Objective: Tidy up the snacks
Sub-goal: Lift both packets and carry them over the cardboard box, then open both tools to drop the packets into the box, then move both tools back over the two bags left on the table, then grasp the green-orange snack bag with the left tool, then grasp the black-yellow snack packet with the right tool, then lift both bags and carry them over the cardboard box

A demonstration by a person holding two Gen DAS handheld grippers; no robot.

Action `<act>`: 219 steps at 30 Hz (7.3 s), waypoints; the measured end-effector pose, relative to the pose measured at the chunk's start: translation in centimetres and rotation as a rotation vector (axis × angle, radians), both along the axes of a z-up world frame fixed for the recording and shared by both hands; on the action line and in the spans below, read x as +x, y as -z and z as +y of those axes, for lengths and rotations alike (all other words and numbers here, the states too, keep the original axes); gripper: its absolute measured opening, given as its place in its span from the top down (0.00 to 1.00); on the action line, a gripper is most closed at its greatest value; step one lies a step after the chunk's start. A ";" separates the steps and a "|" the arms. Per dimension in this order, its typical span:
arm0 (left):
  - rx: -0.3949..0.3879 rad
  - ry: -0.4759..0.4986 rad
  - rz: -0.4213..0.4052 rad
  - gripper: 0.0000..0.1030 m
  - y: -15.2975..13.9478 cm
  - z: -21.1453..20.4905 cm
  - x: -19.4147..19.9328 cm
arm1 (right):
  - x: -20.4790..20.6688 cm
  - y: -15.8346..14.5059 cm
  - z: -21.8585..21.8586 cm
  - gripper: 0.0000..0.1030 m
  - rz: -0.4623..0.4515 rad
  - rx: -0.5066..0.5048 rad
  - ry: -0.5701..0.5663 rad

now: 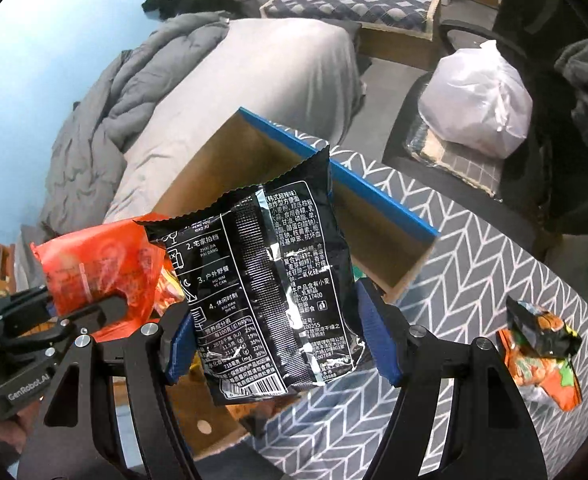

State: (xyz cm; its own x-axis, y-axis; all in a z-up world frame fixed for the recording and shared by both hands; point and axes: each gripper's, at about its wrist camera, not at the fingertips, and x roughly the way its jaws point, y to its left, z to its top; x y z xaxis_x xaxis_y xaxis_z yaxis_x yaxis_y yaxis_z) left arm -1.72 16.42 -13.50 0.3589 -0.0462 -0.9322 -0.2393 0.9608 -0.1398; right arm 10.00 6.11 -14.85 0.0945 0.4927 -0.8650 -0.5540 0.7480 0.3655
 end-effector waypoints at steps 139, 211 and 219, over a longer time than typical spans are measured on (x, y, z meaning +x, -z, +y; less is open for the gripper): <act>-0.099 0.290 0.306 0.22 9.7 -28.6 2.0 | -4.8 12.9 -29.6 0.35 0.374 -0.086 0.260; 0.002 0.263 0.298 0.64 7.4 -20.2 1.1 | 9.2 13.7 -21.0 0.40 0.069 -0.383 -0.175; -0.009 0.269 0.260 0.64 4.5 -18.7 0.6 | 6.8 11.6 -22.0 0.40 0.076 -0.331 -0.083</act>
State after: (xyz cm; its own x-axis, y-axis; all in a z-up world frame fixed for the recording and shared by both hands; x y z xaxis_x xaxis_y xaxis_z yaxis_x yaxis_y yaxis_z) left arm -1.12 -2.24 -18.02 0.0837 -0.1149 -0.9899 -0.0067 0.9932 -0.1158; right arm 16.77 -15.88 -26.49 -0.0048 0.1875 -0.9822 -0.5981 0.7867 0.1531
